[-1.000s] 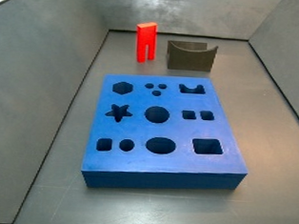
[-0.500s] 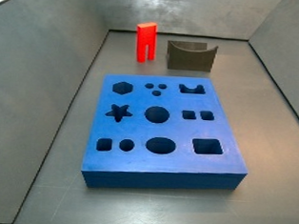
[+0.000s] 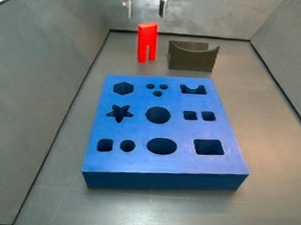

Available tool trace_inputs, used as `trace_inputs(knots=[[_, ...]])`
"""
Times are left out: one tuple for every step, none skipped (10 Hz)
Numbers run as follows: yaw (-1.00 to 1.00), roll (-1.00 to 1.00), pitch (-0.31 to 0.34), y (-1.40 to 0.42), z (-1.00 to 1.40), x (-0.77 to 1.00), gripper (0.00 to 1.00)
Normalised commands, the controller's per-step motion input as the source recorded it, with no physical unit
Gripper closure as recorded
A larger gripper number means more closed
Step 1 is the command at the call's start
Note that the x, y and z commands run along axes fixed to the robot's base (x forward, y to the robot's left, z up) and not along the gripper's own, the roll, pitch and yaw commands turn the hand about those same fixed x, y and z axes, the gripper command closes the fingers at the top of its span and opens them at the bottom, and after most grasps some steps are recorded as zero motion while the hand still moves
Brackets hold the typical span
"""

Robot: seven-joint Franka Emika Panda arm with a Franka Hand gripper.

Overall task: Pick up the square-circle object. Move up. Move to above the board. Insert the square-circle object.
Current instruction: Pick up the square-circle object.

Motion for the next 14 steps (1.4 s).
trace_inputs(knots=[[0.37,-0.02,-0.063,-0.10,-0.16,-0.02,0.00],[0.00,0.00,-0.014,-0.02,-0.04,0.00,0.00],[0.06,0.04,-0.003,-0.08,-0.37,0.33,0.00],[0.04,0.12,-0.071,-0.32,-0.62,0.27,0.00],[0.04,0.12,-0.046,-0.37,-0.63,0.35,0.00],[0.05,0.08,-0.001,-0.16,-0.38,0.26,0.00],[0.00,0.00,0.000,0.01,0.00,-0.02,0.00],[0.00,0.00,-0.010,0.00,0.00,-0.04,0.00],[0.00,-0.07,-0.067,0.11,0.00,-0.23,0.00],[-0.02,-0.04,-0.036,0.01,0.00,-0.13,0.00],[0.00,-0.07,-0.006,0.05,0.00,0.00,0.00],[0.04,-0.10,-0.036,0.24,-0.04,-0.16,0.00],[0.05,-0.11,-0.057,0.22,0.00,-0.19,0.00],[0.05,-0.01,0.000,0.01,0.00,0.00,0.00]])
